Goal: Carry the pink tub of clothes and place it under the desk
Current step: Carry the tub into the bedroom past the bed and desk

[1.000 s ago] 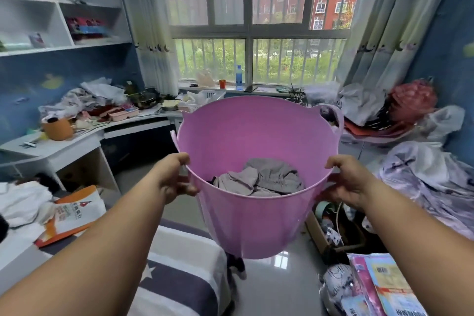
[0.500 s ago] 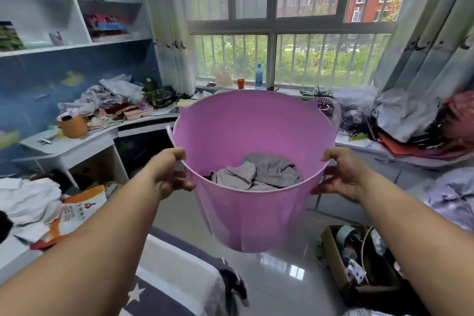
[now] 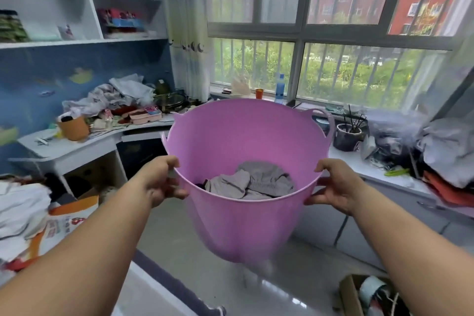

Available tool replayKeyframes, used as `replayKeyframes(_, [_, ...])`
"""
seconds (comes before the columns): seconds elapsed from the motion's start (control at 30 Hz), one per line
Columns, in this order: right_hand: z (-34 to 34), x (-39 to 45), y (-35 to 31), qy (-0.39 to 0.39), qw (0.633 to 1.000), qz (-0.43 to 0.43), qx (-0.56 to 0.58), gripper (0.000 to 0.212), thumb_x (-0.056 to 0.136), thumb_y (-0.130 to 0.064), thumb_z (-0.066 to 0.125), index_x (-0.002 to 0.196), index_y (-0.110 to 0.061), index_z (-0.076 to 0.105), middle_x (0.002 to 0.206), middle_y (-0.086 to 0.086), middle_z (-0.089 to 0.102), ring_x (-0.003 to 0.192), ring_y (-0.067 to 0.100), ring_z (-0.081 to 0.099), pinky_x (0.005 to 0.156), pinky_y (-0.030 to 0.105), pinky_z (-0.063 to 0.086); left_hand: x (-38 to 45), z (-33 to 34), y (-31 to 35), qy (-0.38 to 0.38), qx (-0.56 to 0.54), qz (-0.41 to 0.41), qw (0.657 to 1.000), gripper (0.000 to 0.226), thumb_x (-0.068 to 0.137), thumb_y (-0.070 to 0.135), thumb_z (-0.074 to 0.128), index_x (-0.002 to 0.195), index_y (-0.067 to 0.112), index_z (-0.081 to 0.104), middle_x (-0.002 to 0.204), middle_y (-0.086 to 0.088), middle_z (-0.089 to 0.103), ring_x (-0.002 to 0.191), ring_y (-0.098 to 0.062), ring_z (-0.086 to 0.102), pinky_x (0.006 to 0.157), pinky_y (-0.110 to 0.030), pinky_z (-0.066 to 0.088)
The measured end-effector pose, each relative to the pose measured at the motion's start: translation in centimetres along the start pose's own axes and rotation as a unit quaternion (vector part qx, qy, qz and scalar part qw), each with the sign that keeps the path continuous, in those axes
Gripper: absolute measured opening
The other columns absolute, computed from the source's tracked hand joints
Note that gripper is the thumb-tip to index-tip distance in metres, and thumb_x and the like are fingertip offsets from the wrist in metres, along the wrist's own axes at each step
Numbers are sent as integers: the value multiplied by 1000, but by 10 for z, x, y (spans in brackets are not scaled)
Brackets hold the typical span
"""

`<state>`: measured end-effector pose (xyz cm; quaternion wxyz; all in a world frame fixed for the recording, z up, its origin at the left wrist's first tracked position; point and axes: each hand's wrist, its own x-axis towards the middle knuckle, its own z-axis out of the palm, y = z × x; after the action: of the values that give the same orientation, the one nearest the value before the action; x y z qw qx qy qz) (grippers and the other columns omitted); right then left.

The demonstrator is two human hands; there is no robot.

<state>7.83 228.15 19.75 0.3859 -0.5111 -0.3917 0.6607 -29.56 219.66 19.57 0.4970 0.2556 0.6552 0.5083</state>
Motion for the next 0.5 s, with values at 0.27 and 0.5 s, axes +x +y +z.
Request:
replayKeyframes(0.27, [49, 92, -32, -52, 999, 3, -6, 64, 72, -9, 52, 136, -8, 52, 107, 19, 49, 85, 48, 59, 60, 54, 59, 73, -31, 34, 52, -23, 12, 998, 25, 91, 16, 54, 112, 2, 59, 114, -14, 45, 71, -37, 54, 43, -42, 62])
replayKeyframes(0.5, [83, 168, -55, -106, 994, 17, -25, 66, 62, -11, 55, 128, -8, 56, 108, 20, 49, 88, 48, 57, 63, 55, 59, 111, -48, 47, 103, -42, 5, 994, 42, 81, 19, 60, 118, 1, 53, 87, -15, 46, 59, -37, 61, 47, -41, 62])
